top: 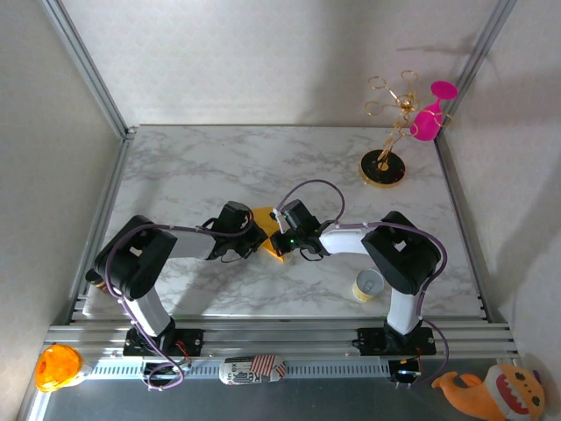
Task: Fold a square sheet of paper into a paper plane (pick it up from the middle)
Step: Third fold the triangle at the center of the table.
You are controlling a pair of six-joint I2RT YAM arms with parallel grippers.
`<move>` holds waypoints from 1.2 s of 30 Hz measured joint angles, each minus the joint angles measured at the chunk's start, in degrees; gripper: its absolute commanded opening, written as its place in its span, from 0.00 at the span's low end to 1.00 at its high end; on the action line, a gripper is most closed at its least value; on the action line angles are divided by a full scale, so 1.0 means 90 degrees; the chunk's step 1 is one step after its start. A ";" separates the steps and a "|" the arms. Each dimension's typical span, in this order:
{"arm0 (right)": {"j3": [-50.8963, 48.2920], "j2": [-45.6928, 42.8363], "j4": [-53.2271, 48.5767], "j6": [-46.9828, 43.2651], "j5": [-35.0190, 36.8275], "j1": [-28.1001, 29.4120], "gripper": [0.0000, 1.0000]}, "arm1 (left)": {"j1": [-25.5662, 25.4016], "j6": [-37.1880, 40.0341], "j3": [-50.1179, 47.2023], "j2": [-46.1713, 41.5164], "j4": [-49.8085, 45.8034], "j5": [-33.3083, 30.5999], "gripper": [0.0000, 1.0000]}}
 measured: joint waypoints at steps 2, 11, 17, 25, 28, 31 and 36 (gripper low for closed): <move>0.0000 0.0000 0.0000 0.0000 0.0000 0.0000 0.06 | 0.0000 0.0007 0.0002 0.0000 0.0000 0.0000 0.08; -0.0007 0.0000 0.0022 0.0022 0.0007 0.0000 0.04 | 0.0007 0.0209 0.0002 -0.0248 -0.0296 -0.0119 0.10; -0.0010 0.0007 0.0044 0.0049 0.0007 0.0000 0.04 | 0.0019 0.0296 0.0000 -0.0389 -0.0367 -0.0223 0.09; -0.0022 0.0012 0.0075 0.0138 0.0010 0.0000 0.03 | 0.0019 0.0323 0.0000 -0.0194 -0.0364 -0.0223 0.08; -0.0029 0.0012 0.0090 0.0160 0.0010 0.0000 0.03 | 0.0024 0.0340 0.0002 -0.0155 -0.0362 -0.0236 0.07; -0.0027 0.0012 0.0087 0.0240 0.0010 -0.0005 0.06 | 0.0024 0.0342 0.0002 -0.0153 -0.0362 -0.0245 0.07; 0.0131 0.0002 -0.0250 0.0787 -0.0109 -0.0146 0.23 | 0.0024 0.0342 0.0034 -0.0148 -0.0420 -0.0291 0.06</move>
